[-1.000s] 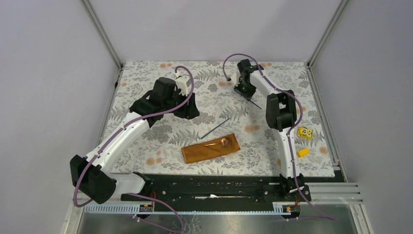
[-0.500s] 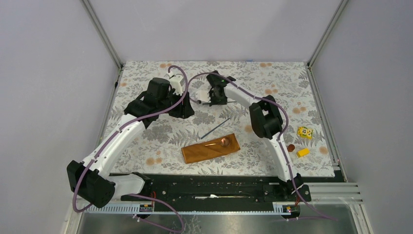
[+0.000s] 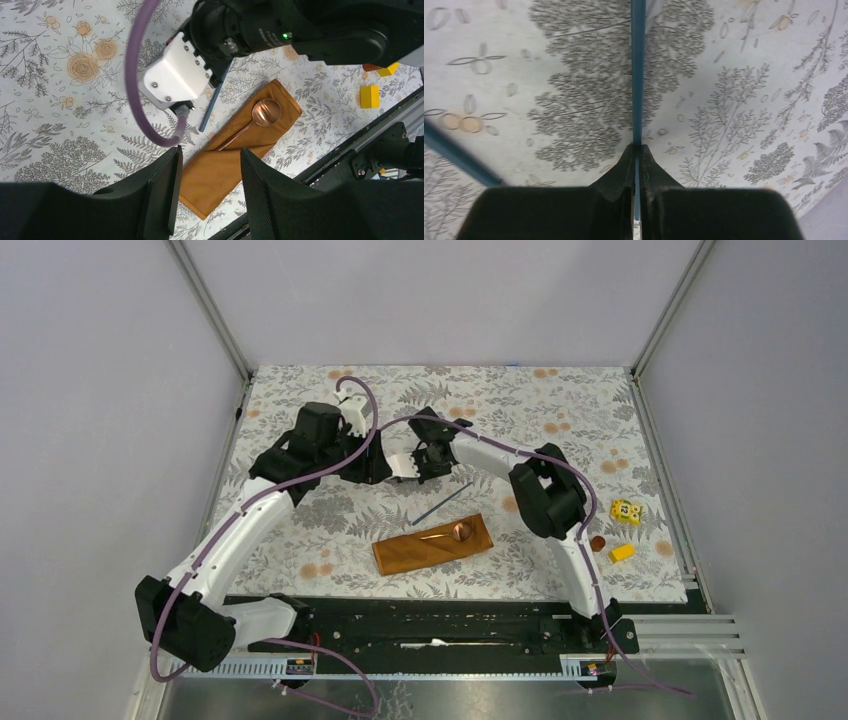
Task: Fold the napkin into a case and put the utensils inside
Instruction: Move the chopsticks to the center of the board.
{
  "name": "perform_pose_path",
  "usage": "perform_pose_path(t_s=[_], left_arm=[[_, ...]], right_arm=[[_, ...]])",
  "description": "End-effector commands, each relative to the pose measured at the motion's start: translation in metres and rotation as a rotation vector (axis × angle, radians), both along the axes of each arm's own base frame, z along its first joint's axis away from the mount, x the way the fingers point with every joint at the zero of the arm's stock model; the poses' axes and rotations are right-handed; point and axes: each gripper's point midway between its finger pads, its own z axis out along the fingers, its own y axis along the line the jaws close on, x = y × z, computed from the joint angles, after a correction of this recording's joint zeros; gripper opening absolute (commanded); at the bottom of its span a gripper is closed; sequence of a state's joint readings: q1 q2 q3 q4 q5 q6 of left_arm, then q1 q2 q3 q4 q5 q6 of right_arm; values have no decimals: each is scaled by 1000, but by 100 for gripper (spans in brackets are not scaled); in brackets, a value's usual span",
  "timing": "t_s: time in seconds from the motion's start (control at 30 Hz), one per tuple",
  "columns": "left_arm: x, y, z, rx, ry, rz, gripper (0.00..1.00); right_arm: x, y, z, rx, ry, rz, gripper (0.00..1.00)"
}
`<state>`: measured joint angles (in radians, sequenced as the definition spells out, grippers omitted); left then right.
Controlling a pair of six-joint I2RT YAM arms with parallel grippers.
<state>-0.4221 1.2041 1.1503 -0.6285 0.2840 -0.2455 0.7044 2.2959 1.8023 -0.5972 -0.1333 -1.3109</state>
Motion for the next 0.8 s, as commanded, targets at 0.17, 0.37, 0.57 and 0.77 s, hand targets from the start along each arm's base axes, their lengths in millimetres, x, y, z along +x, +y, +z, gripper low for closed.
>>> perform_pose_path(t_s=[0.17, 0.37, 0.57, 0.77], left_arm=[[0, -3, 17, -69, -52, -11, 51], [-4, -4, 22, -92, -55, -25, 51], [-9, -2, 24, -109, -69, -27, 51], [-10, -1, 25, -119, -73, -29, 51]], right_arm=[[-74, -24, -34, -73, 227, -14, 25], [-57, -22, 18, -66, 163, -107, 55], [-80, -32, 39, -3, 179, -168, 100], [-68, -33, 40, 45, 110, -276, 100]])
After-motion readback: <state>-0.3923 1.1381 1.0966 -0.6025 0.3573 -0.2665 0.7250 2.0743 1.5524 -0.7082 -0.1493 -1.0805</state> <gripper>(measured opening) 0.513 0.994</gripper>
